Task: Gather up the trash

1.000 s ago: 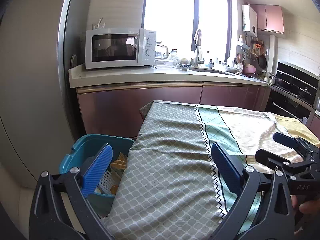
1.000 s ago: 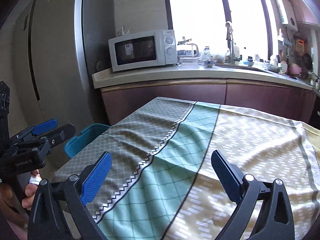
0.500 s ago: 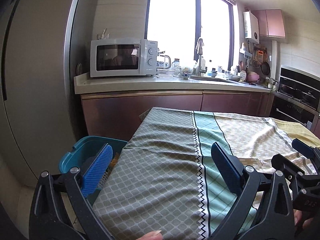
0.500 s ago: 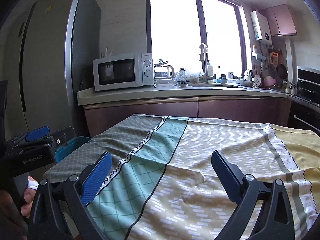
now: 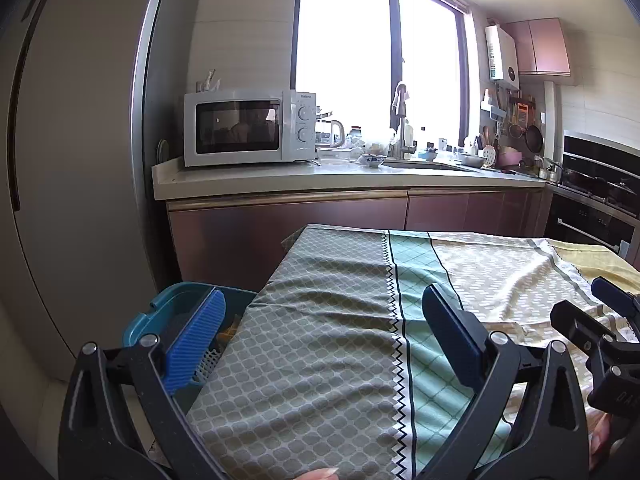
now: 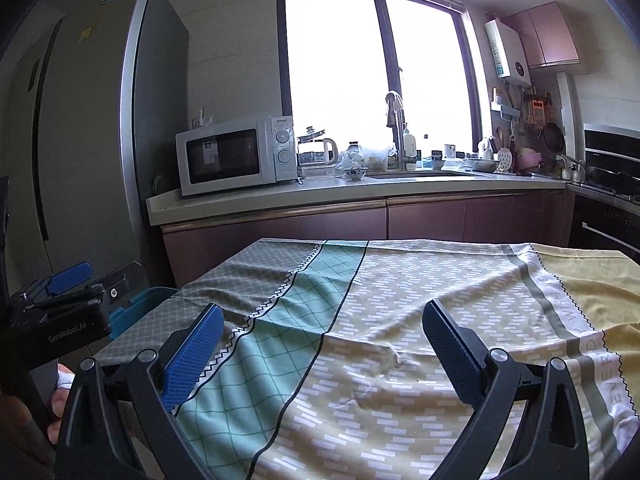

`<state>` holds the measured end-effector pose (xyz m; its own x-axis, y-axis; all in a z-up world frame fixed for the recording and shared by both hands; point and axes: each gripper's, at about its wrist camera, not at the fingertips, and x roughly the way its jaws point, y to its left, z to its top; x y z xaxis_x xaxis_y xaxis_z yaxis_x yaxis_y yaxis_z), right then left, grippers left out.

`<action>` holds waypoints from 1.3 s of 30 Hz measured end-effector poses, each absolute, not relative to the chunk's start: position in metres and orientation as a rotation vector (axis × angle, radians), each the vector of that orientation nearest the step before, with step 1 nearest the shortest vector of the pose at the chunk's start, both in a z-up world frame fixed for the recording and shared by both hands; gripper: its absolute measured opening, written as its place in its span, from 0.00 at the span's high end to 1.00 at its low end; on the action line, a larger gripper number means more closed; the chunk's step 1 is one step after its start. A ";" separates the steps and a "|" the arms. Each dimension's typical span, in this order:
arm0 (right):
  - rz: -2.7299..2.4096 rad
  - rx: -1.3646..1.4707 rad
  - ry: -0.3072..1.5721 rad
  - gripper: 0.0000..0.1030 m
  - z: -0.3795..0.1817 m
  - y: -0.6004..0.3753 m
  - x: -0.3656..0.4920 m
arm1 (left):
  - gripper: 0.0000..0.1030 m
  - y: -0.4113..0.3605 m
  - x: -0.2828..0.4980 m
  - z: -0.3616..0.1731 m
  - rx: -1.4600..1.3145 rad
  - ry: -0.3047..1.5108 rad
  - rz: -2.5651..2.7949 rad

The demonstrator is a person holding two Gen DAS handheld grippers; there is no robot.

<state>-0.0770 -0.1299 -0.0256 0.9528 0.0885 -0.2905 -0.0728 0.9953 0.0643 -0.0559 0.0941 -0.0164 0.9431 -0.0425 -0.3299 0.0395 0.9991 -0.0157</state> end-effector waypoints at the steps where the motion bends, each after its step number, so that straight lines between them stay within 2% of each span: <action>1: 0.080 0.054 0.297 0.07 -0.026 -0.130 -0.077 | 0.06 0.093 -0.056 -0.017 -0.007 0.335 -0.040; 39: 0.056 0.054 0.278 0.07 -0.020 -0.136 -0.084 | 0.06 0.089 -0.058 -0.012 0.001 0.321 -0.048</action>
